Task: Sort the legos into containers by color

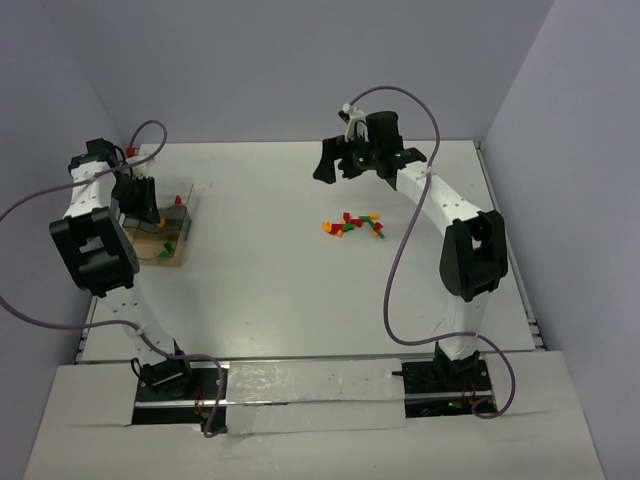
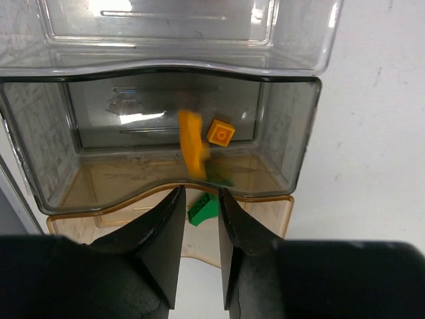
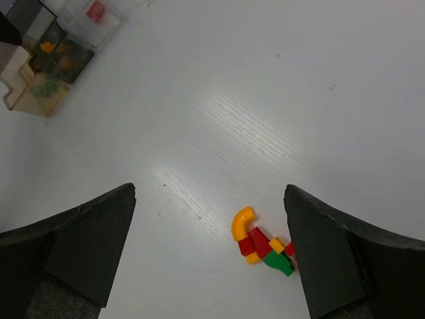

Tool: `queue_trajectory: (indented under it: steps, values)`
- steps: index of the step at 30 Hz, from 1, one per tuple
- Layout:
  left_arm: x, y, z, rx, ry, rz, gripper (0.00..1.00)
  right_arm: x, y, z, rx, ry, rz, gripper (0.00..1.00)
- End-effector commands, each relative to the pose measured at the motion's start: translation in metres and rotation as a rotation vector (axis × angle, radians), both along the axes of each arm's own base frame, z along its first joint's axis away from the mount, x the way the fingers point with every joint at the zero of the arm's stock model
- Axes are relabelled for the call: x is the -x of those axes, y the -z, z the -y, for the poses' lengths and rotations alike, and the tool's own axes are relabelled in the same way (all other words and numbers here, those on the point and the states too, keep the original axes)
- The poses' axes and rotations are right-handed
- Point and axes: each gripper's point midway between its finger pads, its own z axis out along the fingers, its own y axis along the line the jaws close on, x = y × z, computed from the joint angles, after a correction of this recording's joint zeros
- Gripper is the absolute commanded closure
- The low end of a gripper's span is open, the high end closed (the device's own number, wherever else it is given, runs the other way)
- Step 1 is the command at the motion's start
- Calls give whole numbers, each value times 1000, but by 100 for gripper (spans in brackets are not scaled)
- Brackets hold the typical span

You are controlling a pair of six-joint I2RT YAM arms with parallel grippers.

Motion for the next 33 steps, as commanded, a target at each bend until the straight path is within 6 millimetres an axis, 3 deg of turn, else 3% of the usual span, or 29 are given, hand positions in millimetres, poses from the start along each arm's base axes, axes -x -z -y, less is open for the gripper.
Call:
queue_trajectory:
  steps: [1,6,9,10,11,12,16,18,23,27,33]
  values:
    - [-22,-12,-9,-39,-17,71,61,6,-21,14,22,-1,66,0]
    - [-26,-26,-11,-51,-17,110,56,10,-10,29,78,-13,68,0]
    - [-34,-62,1,-20,16,216,56,15,-4,45,131,-20,76,3]
    - [-36,-66,5,-1,26,229,56,16,-1,47,149,-31,78,3]
    - [-42,-90,17,11,50,308,56,21,4,55,190,-38,79,13]
    - [-46,-103,28,22,70,346,56,24,7,59,218,-46,77,19]
    - [-53,-134,81,55,172,445,56,43,32,83,363,-84,52,41]
    - [-51,-138,106,63,214,454,55,50,47,96,429,-84,20,49]
    - [-49,-142,146,104,254,467,56,65,80,132,535,-40,-93,52]
    - [-50,-140,157,139,245,458,56,72,106,147,582,-31,-182,52]
    - [-50,-141,159,150,245,453,55,73,116,142,445,-82,-306,48]
